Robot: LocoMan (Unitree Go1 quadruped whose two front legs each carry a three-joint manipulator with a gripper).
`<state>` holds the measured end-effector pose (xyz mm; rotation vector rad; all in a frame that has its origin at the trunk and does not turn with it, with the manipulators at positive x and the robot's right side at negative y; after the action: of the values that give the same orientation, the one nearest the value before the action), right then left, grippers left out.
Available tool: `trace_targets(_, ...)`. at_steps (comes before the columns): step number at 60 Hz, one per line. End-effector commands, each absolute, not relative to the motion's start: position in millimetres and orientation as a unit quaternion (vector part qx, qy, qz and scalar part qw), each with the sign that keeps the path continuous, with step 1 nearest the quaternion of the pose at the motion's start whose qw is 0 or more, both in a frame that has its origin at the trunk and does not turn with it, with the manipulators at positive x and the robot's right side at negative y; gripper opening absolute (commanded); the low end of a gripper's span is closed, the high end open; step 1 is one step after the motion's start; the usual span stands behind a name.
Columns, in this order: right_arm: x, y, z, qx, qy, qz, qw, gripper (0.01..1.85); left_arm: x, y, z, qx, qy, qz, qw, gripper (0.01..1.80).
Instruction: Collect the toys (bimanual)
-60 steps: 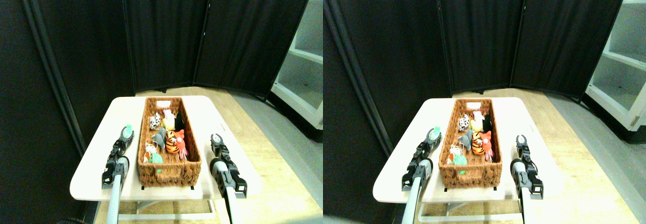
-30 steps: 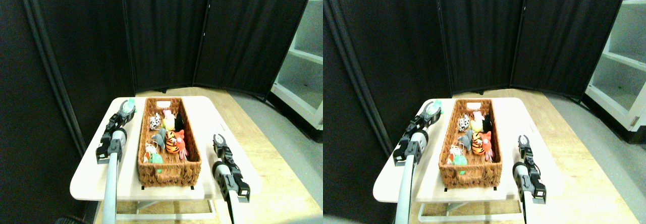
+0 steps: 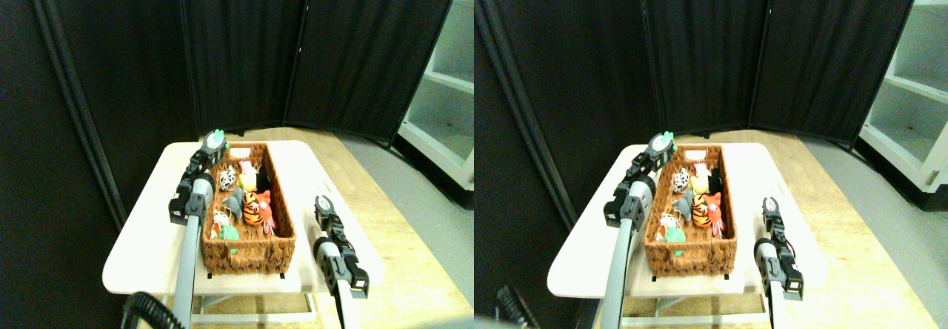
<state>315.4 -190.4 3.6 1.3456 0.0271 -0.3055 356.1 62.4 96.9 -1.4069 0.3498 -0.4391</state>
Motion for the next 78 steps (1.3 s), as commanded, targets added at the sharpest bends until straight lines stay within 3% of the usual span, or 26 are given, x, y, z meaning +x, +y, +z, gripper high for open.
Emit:
trace_targets(1, 316.8, -191.1, 9.5, 0.622, -0.006, -0.125, 0.773, 0.01, 353.8, 51.4, 102.8, -0.640, 0.147, -0.224, 0.721, 0.01)
trace_targets(7, 315.0, -194.4, 9.3, 0.618, -0.007, -0.123, 0.776, 0.01, 352.0, 48.3, 95.8, -0.632, 0.167, -0.215, 0.726, 0.01)
trace_targets(9, 313.8, -195.0, 9.6, 0.618, -0.008, -0.127, 0.776, 0.01, 350.3, 48.5, 94.3, -0.626, 0.186, -0.212, 0.727, 0.17)
trace_targets(10, 313.3, -195.4, 9.7, 0.619, -0.008, -0.128, 0.775, 0.01, 348.8, 48.2, 93.7, -0.623, 0.198, -0.208, 0.728, 0.34)
trace_targets(11, 313.3, -195.4, 9.7, 0.619, -0.008, -0.128, 0.775, 0.01, 348.8, 48.2, 93.7, -0.623, 0.198, -0.208, 0.728, 0.34)
trace_targets(12, 312.9, -196.1, 9.9, 0.620, -0.008, -0.129, 0.774, 0.01, 346.1, 47.2, 93.5, -0.620, 0.212, -0.199, 0.729, 0.58)
trace_targets(13, 312.9, -196.1, 9.9, 0.620, -0.008, -0.129, 0.774, 0.01, 346.1, 47.2, 93.5, -0.620, 0.212, -0.199, 0.729, 0.58)
trace_targets(15, 312.5, -196.5, 9.9, 0.621, -0.008, -0.126, 0.774, 0.01, 343.4, 46.8, 94.0, -0.615, 0.227, -0.197, 0.729, 0.83)
trace_targets(31, 310.2, -196.1, 9.8, 0.626, -0.009, -0.124, 0.770, 0.01, 337.4, 46.3, 95.4, -0.607, 0.236, -0.188, 0.736, 1.01)
trace_targets(35, 309.6, -196.2, 9.9, 0.620, -0.007, -0.116, 0.776, 0.01, 337.3, 49.0, 95.9, -0.604, 0.231, -0.189, 0.739, 0.98)
trace_targets(44, 308.8, -199.3, 8.3, 0.627, -0.009, -0.116, 0.770, 0.01, 340.1, 75.2, 103.0, -0.599, 0.201, -0.198, 0.749, 0.63)
trace_targets(63, 305.6, -204.1, 3.0, 0.626, -0.002, -0.133, 0.768, 0.01, 327.4, 139.2, 105.2, -0.558, 0.173, -0.157, 0.796, 0.43)
trace_targets(78, 307.2, -202.6, 0.9, 0.625, 0.002, -0.137, 0.769, 0.01, 321.2, 171.4, 86.4, -0.544, 0.150, -0.128, 0.816, 0.32)
